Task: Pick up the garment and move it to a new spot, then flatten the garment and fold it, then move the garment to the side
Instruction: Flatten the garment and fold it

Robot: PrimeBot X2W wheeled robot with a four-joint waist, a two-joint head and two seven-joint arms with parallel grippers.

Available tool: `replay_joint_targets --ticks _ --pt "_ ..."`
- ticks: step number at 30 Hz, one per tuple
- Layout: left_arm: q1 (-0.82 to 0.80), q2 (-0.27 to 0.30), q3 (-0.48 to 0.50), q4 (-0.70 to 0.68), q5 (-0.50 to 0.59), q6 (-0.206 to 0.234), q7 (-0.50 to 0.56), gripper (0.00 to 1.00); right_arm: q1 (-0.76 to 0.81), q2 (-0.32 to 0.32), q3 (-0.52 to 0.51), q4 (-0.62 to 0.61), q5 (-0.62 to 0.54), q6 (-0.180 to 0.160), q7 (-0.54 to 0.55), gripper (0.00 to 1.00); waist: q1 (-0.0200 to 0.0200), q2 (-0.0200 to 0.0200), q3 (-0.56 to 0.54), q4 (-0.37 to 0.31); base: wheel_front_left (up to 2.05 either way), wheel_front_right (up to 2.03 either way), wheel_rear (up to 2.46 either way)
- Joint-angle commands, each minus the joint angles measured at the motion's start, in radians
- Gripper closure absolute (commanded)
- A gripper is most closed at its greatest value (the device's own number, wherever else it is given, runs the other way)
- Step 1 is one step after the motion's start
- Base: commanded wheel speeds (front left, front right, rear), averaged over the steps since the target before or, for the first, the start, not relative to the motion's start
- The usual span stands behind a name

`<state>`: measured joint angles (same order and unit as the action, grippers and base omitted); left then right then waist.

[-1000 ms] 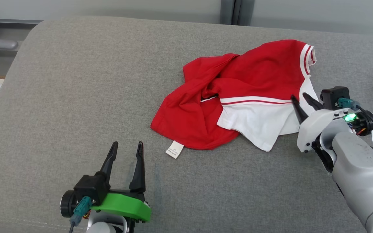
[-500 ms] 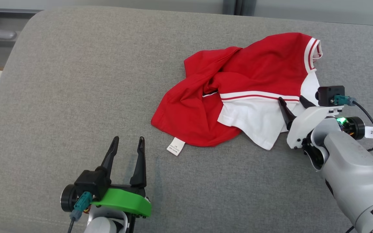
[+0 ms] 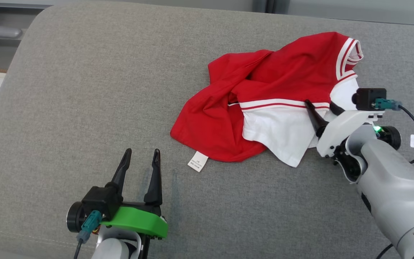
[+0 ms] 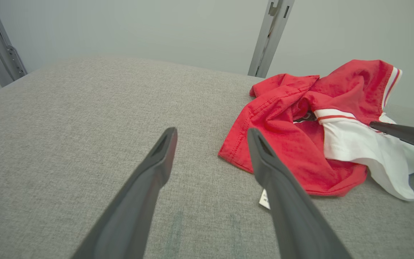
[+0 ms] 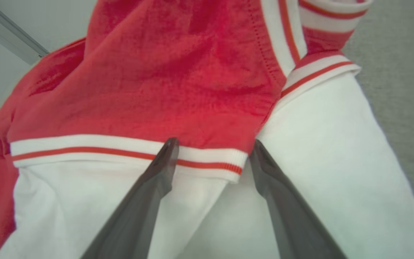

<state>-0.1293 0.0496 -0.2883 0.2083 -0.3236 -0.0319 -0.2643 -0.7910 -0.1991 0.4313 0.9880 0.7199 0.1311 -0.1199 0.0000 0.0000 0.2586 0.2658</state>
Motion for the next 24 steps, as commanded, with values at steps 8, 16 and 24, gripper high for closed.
replay_joint_targets --ticks 8,16,24 --pt "-0.021 0.002 -0.001 -0.002 0.002 -0.004 0.000 0.00 -0.080 -0.058 -0.002 0.097 -0.044 -0.001 -0.050 0.00 0.0000 0.0000 0.015 0.018 0.00 0.00 0.00" --pt "-0.034 0.002 -0.010 -0.002 0.003 -0.010 0.000 0.00 -0.164 -0.085 0.041 0.144 -0.087 -0.001 -0.057 0.00 0.0000 0.0000 0.041 0.034 0.00 0.00 0.00" --pt "-0.047 0.002 -0.014 0.005 0.005 -0.010 0.000 0.00 -0.185 -0.106 0.123 0.093 -0.053 -0.001 -0.027 0.07 0.0000 0.0000 0.054 0.045 0.00 0.00 0.00"
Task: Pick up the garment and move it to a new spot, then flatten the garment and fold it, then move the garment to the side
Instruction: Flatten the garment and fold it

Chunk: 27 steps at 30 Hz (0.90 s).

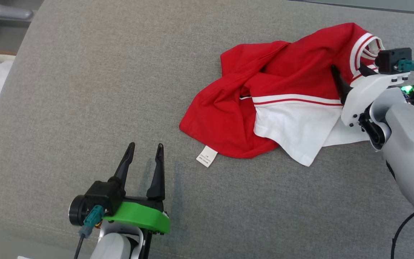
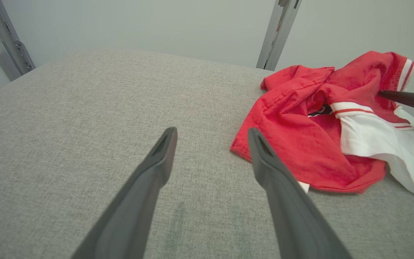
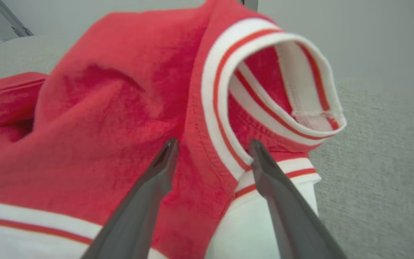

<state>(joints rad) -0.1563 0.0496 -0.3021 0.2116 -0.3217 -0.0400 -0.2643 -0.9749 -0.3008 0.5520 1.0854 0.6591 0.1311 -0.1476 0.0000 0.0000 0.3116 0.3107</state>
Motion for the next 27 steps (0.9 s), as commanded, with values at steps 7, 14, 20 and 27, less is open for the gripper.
replay_joint_targets --ticks 7,14,20,27 --pt "-0.024 0.002 0.005 0.004 0.010 -0.004 0.000 0.00 -0.005 -0.038 0.106 -0.081 0.059 -0.001 0.036 0.99 0.0000 0.0000 0.006 -0.003 0.00 0.00 0.00" --pt "-0.018 0.002 0.007 0.007 0.011 0.001 0.000 0.00 -0.029 -0.056 0.210 -0.178 0.121 -0.001 0.034 1.00 0.0000 0.0000 -0.006 -0.016 0.00 0.00 0.00" --pt "0.007 0.002 0.005 0.009 0.001 0.002 0.000 0.00 -0.091 -0.085 0.285 -0.376 0.254 -0.001 0.013 1.00 0.0000 0.0000 -0.051 -0.033 0.00 0.00 0.00" --pt "0.009 0.002 -0.015 0.008 -0.008 -0.001 0.000 0.00 -0.188 -0.057 0.243 -0.293 0.237 -0.001 -0.028 1.00 0.0000 0.0000 -0.061 -0.007 0.00 0.00 0.00"
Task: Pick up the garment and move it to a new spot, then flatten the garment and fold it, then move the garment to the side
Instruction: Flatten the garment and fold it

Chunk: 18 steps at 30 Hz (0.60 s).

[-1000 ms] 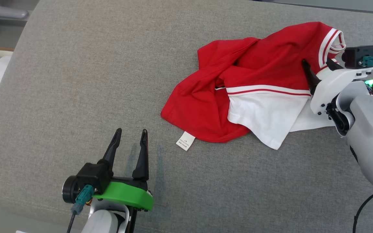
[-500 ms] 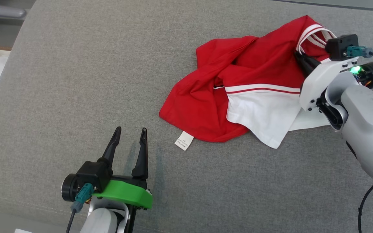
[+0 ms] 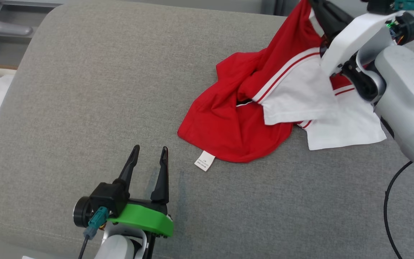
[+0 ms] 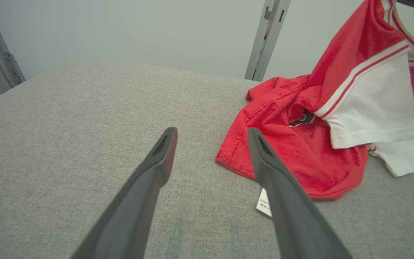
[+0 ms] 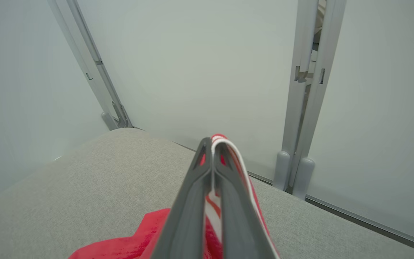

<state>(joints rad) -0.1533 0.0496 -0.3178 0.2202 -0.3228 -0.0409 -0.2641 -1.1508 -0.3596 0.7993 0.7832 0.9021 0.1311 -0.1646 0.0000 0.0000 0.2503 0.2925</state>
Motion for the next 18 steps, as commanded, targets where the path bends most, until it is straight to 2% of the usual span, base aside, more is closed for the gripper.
replay_joint_targets --ticks 1,10,11,12,18 --pt "0.004 0.002 -0.004 -0.002 -0.009 -0.001 0.000 0.00 -0.029 0.005 -0.011 0.038 -0.016 -0.001 -0.017 1.00 0.0000 0.0000 0.001 0.018 0.00 0.00 0.00" --pt "-0.004 0.002 -0.030 -0.009 -0.026 0.005 0.000 0.00 -0.121 0.064 -0.053 0.351 -0.100 -0.001 -0.076 1.00 0.0000 0.0000 0.017 0.080 0.00 0.00 0.00" --pt "-0.004 0.002 -0.031 -0.010 -0.027 0.007 0.000 0.00 -0.122 0.073 -0.059 0.382 -0.105 -0.001 -0.080 0.59 0.0000 0.0000 0.018 0.081 0.00 0.00 0.00" --pt "-0.004 0.002 -0.033 -0.010 -0.026 0.008 0.000 0.00 -0.120 0.081 -0.061 0.407 -0.114 -0.001 -0.086 0.00 0.0000 0.0000 0.018 0.082 0.00 0.00 0.00" --pt "0.004 0.002 -0.025 -0.013 -0.021 0.014 0.000 0.00 -0.077 0.089 -0.038 0.453 -0.179 -0.001 -0.100 0.00 0.0000 0.0000 0.007 0.052 0.00 0.00 0.00"
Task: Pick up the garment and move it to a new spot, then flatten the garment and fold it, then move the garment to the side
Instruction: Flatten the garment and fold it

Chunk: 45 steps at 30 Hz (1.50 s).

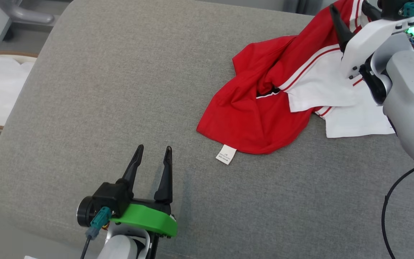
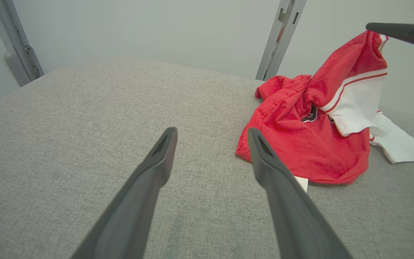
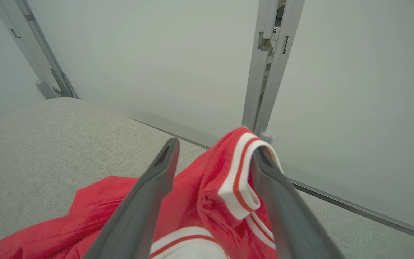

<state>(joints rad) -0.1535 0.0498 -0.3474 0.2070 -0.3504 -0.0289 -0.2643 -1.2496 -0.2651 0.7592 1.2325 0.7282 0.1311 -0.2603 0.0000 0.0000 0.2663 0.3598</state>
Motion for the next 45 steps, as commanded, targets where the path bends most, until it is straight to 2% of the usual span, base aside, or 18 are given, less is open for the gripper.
replay_joint_targets --ticks 1,6,11,18,27,32,36,45 --pt "0.004 0.002 0.006 0.000 0.013 0.000 0.000 0.00 0.022 -0.012 -0.009 -0.014 -0.013 -0.001 -0.005 0.00 0.0000 0.0000 -0.013 -0.025 0.00 0.00 0.00" --pt "-0.011 0.002 0.024 0.005 0.033 -0.009 0.000 0.00 0.098 -0.060 -0.084 -0.123 -0.091 -0.001 -0.005 0.00 0.0000 0.0000 -0.041 -0.086 0.00 0.00 0.00" --pt "-0.029 0.004 0.055 0.030 0.061 -0.025 0.000 0.00 0.234 -0.080 -0.233 -0.255 -0.220 -0.001 -0.005 0.00 0.0000 0.0000 -0.075 -0.168 0.00 0.00 0.00" --pt "-0.034 0.007 0.098 0.085 0.074 -0.043 0.000 0.00 0.485 -0.011 -0.485 -0.451 -0.395 -0.001 -0.006 0.00 0.0000 0.0000 -0.125 -0.260 0.00 0.00 0.00" --pt "0.045 0.004 0.136 0.125 0.061 -0.055 0.001 0.00 0.809 0.135 -0.732 -0.685 -0.571 -0.001 -0.006 0.00 0.0000 0.0000 -0.202 -0.302 0.00 0.00 0.00" --pt "0.106 0.003 0.152 0.125 0.051 -0.057 0.000 0.00 0.964 0.198 -0.802 -0.789 -0.621 -0.001 -0.006 0.00 0.0000 0.0000 -0.239 -0.310 0.00 0.00 0.00" --pt "0.143 0.002 0.153 0.122 0.048 -0.058 0.000 0.00 1.052 0.211 -0.835 -0.846 -0.657 -0.001 -0.006 0.00 0.0000 0.0000 -0.257 -0.316 0.00 0.00 0.00" --pt "0.171 0.002 0.150 0.113 0.031 -0.047 0.000 0.00 1.144 0.212 -0.826 -0.888 -0.575 -0.001 -0.006 0.00 0.0000 0.0000 -0.273 -0.323 0.00 0.00 0.00"
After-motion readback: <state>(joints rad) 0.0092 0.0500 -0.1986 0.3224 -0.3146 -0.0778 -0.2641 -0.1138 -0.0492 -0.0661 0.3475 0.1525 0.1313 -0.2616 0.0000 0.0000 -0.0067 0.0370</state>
